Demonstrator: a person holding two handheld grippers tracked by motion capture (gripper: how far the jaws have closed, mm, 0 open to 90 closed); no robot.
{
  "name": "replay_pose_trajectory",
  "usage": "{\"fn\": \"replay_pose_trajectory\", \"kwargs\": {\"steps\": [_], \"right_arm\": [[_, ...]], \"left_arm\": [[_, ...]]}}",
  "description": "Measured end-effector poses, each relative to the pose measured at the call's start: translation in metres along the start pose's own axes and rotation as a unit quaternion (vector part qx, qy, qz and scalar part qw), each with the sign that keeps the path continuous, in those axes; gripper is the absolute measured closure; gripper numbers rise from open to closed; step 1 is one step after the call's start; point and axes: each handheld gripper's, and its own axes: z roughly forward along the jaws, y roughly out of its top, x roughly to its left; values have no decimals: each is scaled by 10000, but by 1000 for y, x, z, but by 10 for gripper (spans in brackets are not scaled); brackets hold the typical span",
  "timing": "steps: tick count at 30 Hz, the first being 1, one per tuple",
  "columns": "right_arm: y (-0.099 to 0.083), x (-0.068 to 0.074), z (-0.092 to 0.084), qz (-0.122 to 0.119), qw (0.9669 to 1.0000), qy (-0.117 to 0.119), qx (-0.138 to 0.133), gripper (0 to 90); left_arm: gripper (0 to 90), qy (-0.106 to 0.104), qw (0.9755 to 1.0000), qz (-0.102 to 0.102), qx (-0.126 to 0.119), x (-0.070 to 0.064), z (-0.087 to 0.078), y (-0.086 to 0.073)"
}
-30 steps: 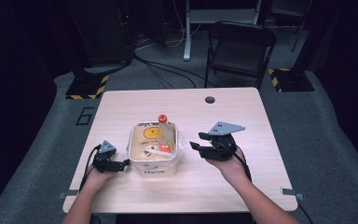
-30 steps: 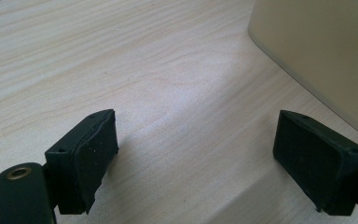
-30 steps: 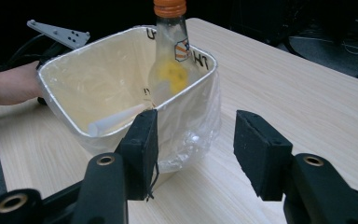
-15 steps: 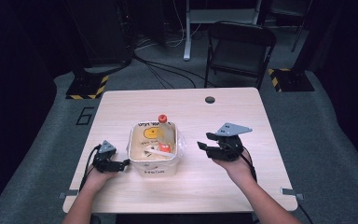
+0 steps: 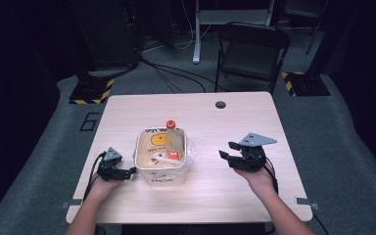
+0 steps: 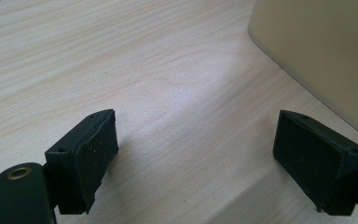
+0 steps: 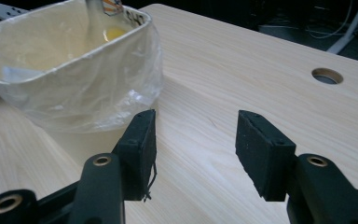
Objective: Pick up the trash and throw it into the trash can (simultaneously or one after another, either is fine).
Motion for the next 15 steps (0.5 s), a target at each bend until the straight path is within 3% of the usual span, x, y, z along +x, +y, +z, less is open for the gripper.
{"fn": "replay_pose_trajectory", "kwargs": {"steps": [15], "right_arm": [[-31,-27,-3,325,9980,-499,194,468]], "left_arm": [[137,4,10000,-29,-6,0,0,0]]}}
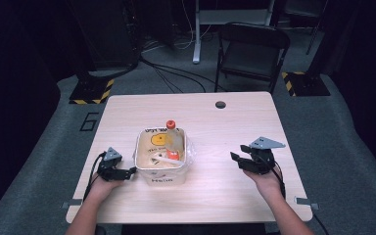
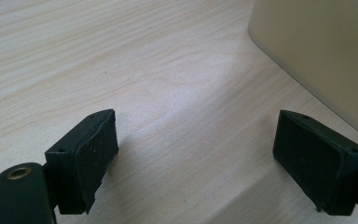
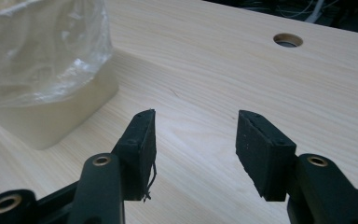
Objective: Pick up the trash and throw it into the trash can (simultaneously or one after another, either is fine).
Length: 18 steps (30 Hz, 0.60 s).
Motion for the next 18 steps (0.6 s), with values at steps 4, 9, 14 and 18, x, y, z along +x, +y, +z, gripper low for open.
{"fn": "replay_pose_trajectory", "kwargs": {"steps": [4,9,14,18], "right_arm": [[-7,-8,0,36,9998,-173,55,471],[-15,-19,-1,152,9992,-334,133,471],[-25,-29,-1,272,9983,-473,207,471],[-31,-34,-1,355,9976,-543,229,471]], "left_arm": [[136,1,10000,-1,-2,0,0,0],[137,0,10000,-3,-2,0,0,0],[137,2,10000,-3,-1,0,0,0],[137,3,10000,-5,-3,0,0,0]]}}
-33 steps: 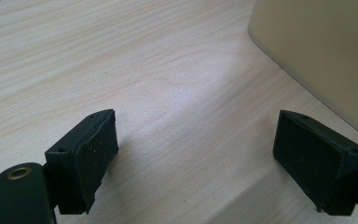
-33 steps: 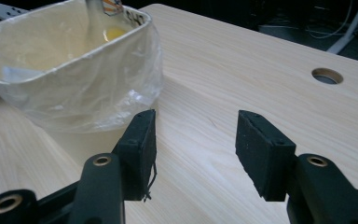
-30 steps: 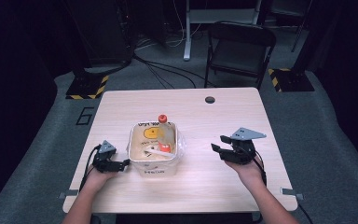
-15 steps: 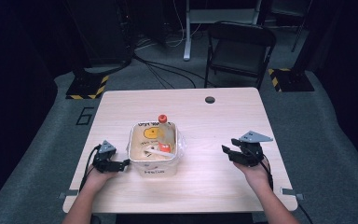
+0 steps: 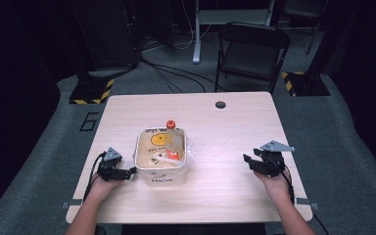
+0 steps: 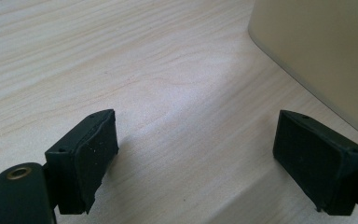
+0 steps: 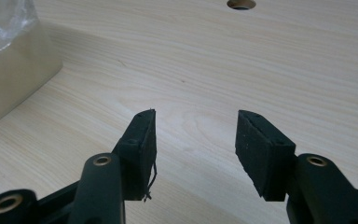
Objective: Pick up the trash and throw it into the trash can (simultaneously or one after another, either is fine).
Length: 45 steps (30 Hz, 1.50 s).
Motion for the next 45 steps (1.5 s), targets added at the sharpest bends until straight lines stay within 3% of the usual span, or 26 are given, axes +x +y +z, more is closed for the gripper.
{"fn": "replay_pose_trajectory", "kwargs": {"steps": [6,18,26,36,45], "right_arm": [[-8,-7,3,83,9999,-66,107,471],[-25,-18,7,489,9986,-172,133,461],[-32,-21,11,569,9979,-191,256,455],[-33,-20,14,446,9981,-242,345,451],[-33,-17,19,156,9984,-244,481,440]], "left_arm": [[137,0,10000,-2,-1,0,0,0],[137,-10,10000,-23,-16,0,0,0],[136,-10,10000,6,4,0,0,0],[136,-16,10000,33,12,1,0,0],[136,-31,10000,40,61,1,-1,1]]}}
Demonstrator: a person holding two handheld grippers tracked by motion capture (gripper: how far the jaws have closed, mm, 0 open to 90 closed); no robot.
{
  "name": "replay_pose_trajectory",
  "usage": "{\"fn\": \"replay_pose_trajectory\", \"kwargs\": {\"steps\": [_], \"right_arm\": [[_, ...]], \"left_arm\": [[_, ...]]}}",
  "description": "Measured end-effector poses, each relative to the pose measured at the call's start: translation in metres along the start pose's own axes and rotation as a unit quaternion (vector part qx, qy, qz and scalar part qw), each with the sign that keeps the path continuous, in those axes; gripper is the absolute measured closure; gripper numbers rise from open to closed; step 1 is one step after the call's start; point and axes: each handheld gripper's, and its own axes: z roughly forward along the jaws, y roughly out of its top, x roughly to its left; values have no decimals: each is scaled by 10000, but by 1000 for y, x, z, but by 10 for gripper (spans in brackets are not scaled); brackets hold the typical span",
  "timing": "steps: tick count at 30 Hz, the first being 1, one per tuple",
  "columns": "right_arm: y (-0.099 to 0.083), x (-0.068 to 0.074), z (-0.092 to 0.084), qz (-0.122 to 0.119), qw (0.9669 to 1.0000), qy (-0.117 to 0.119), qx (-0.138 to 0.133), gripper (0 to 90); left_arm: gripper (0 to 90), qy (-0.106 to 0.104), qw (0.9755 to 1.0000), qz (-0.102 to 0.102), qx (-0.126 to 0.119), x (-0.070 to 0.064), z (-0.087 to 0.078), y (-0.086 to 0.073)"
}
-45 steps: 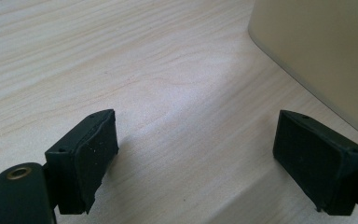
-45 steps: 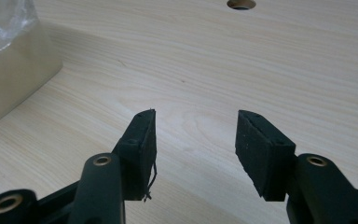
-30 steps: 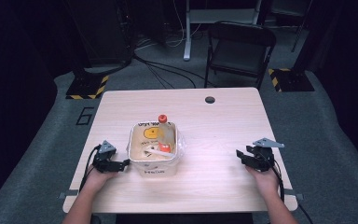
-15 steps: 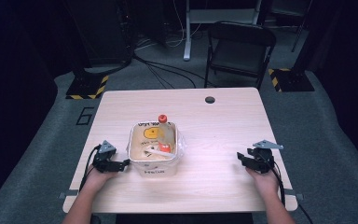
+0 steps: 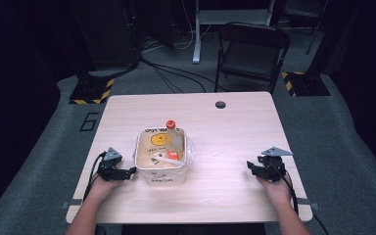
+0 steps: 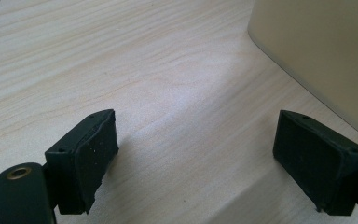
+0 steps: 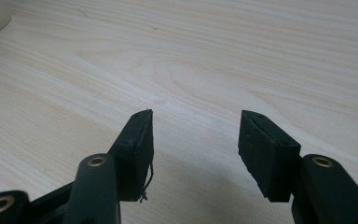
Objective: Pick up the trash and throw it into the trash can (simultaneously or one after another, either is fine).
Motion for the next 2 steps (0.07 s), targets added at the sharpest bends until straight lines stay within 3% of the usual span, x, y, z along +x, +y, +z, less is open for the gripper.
{"fn": "replay_pose_trajectory", "kwargs": {"steps": [2], "right_arm": [[0,0,0,-13,10000,-12,-4,432]], "left_arm": [[136,-6,10000,35,4,1,0,0]]}}
